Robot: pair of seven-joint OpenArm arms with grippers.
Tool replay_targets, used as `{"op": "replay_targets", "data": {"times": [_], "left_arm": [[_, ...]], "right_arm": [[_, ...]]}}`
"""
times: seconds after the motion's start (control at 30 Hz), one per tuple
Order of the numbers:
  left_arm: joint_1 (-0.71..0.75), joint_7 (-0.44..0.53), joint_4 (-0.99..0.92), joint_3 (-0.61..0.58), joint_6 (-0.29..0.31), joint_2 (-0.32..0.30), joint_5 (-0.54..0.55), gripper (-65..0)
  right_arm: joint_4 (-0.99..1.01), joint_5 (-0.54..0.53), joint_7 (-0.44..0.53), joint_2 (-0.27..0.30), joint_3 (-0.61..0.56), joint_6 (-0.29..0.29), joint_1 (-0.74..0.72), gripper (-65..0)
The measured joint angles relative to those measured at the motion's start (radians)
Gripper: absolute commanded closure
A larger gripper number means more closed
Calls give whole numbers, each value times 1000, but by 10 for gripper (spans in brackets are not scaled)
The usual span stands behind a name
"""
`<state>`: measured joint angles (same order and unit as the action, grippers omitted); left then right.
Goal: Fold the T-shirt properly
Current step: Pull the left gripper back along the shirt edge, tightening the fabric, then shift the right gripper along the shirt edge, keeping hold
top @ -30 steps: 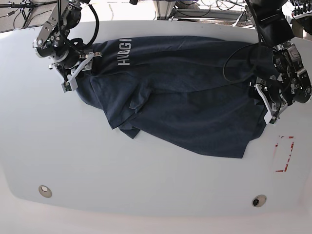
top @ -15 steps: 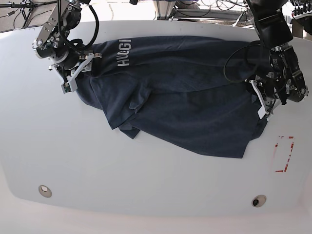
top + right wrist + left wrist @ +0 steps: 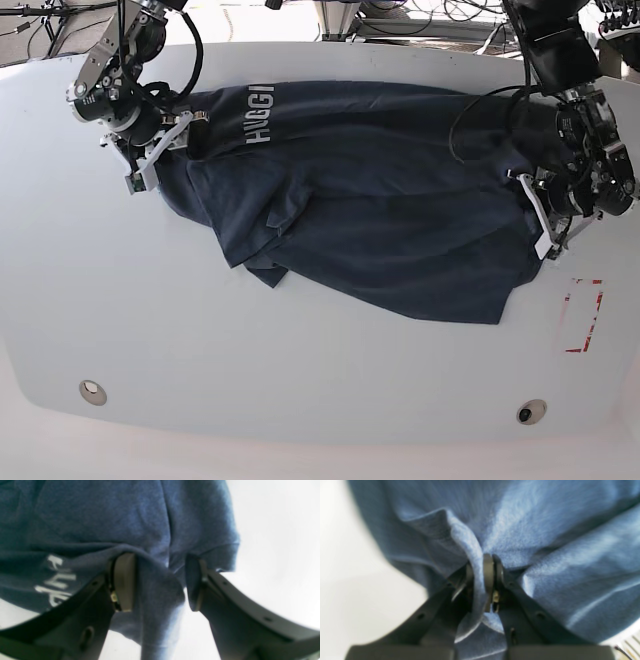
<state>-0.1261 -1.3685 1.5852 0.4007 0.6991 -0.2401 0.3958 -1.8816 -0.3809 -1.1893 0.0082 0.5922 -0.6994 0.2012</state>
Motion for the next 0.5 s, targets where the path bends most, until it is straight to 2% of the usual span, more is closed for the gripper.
{"op": "replay_targets", "data": {"times": [0.27, 0.5], "left_arm": [[14, -7, 181, 15, -2, -1, 6, 0], [6, 0, 328, 110, -2, -5, 15, 0]], "right_arm": [[-13, 0, 0, 0, 0, 0, 0, -298], [-49, 0, 0, 3, 2, 0, -3, -298]]}}
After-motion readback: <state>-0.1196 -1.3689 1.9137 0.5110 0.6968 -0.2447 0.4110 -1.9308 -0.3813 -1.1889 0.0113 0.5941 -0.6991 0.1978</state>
